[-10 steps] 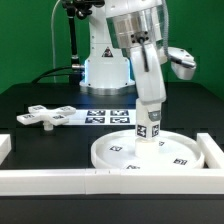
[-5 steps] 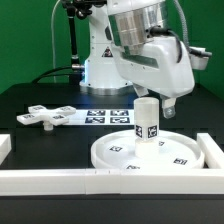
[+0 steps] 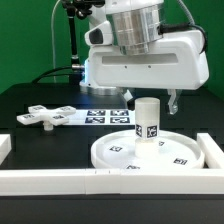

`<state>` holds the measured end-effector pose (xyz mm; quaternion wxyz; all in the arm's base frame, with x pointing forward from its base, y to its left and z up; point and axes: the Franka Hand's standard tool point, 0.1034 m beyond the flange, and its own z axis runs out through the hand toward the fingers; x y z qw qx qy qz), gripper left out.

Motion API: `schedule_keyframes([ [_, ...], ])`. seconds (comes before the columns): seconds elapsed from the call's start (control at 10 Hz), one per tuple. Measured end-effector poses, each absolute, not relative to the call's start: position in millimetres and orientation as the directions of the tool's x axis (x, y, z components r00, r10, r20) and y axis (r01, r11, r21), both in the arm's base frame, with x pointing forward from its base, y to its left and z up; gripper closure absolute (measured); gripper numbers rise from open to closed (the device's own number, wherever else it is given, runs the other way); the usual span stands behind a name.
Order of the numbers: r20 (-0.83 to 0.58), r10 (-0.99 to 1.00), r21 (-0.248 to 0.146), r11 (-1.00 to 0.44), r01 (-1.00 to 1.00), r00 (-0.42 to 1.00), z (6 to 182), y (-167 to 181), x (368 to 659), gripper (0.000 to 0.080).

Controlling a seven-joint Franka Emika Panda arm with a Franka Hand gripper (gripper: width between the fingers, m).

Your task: Assemble round table

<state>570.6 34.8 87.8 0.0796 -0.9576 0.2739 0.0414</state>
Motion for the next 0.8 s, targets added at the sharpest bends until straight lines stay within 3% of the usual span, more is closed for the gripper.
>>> schedule_keyframes([
  [0.2,-0.058,-0.272,-0.126,-0.952,-0.278,0.96,90.0,34.0,574.1,0.015],
  [0.8,-0.003,0.149,-0.136,-0.98,0.147,0.989,87.8,32.6,572.8,0.015],
])
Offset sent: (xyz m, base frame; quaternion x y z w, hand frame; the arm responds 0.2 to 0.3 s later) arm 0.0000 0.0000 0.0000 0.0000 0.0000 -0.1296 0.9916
